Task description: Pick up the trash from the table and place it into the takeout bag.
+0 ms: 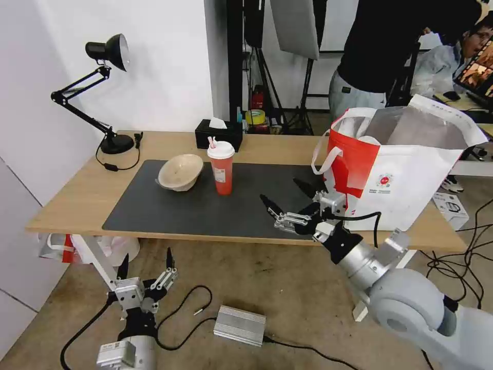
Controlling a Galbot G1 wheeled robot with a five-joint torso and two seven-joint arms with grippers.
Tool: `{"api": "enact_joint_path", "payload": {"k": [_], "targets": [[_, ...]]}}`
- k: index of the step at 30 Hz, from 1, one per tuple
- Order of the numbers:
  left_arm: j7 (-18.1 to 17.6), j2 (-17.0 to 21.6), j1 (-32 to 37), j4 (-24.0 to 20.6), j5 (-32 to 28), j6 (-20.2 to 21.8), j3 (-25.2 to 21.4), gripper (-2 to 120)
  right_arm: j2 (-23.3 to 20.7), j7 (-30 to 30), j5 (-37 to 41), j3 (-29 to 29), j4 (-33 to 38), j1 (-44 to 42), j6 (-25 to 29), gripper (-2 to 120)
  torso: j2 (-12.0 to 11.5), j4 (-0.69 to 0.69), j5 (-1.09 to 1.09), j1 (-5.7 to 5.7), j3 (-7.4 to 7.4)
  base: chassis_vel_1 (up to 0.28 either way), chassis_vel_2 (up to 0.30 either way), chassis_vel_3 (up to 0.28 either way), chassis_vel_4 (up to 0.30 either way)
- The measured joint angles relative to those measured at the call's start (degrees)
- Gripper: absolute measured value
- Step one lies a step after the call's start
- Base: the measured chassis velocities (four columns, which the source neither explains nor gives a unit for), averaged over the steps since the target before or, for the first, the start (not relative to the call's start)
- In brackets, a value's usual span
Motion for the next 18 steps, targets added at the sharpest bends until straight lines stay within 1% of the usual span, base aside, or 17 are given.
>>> {"api": "enact_joint_path", "payload": {"k": [5,18], "targets": [[0.0,0.0,0.0,0.0,-0.1,0.0,-0.2,100,1.1,0.0,0.0,-1.3,-0.7,1.2,-0.1,100,0.0,0.0,0.0,0.0,0.0,0.0,0.0,0.0,0.0],[-0.1,0.0,-0.4,0.4,-0.2,0.1,-0.3,100,1.7,-0.1,0.4,-4.8,-1.7,5.1,-0.3,100,0.0,0.0,0.0,0.0,0.0,0.0,0.0,0.0,0.0]]}}
